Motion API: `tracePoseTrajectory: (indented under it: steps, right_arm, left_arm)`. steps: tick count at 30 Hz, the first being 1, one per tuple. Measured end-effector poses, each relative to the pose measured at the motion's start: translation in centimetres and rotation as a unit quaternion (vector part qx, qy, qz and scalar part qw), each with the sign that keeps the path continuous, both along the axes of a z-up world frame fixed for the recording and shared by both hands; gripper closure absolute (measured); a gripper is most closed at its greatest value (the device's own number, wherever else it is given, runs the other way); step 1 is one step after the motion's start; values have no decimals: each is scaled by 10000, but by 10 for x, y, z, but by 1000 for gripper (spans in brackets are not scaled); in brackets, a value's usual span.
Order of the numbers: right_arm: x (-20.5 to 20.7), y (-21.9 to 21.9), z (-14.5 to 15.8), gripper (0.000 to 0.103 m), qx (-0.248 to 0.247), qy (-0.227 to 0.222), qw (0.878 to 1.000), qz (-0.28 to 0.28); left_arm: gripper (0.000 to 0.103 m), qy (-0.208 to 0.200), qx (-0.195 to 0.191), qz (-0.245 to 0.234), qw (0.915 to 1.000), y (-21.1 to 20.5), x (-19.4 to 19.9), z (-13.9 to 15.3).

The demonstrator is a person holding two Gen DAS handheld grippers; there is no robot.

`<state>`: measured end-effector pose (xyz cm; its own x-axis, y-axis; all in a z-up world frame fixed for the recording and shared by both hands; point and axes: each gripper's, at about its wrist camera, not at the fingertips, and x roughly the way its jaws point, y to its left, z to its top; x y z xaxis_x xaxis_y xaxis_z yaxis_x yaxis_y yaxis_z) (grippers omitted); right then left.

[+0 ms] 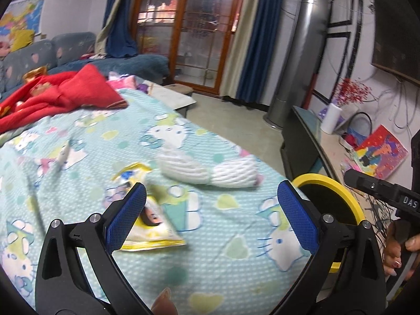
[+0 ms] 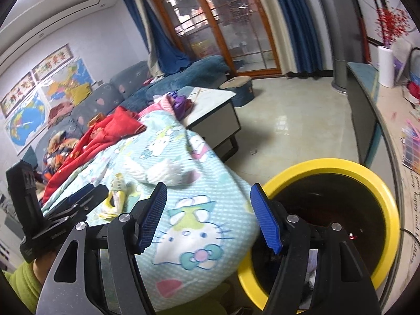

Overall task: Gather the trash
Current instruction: 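Move both open tools back over the yellow wrapper and foam net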

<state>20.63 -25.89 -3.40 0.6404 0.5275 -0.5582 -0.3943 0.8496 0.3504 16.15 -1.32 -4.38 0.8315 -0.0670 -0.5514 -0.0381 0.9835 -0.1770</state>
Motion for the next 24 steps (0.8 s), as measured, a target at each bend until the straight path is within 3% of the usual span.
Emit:
tracePoseTrajectory:
  steps: [14, 24]
  right_arm:
    - [34, 80, -13, 39, -370, 184, 9967, 702]
    - [67, 118, -33, 39, -695, 339, 9937, 809]
  left_arm:
    - [11, 475, -399, 687, 9957, 51, 0, -20]
    - [11, 953, -808, 757, 9893, 64, 11, -42]
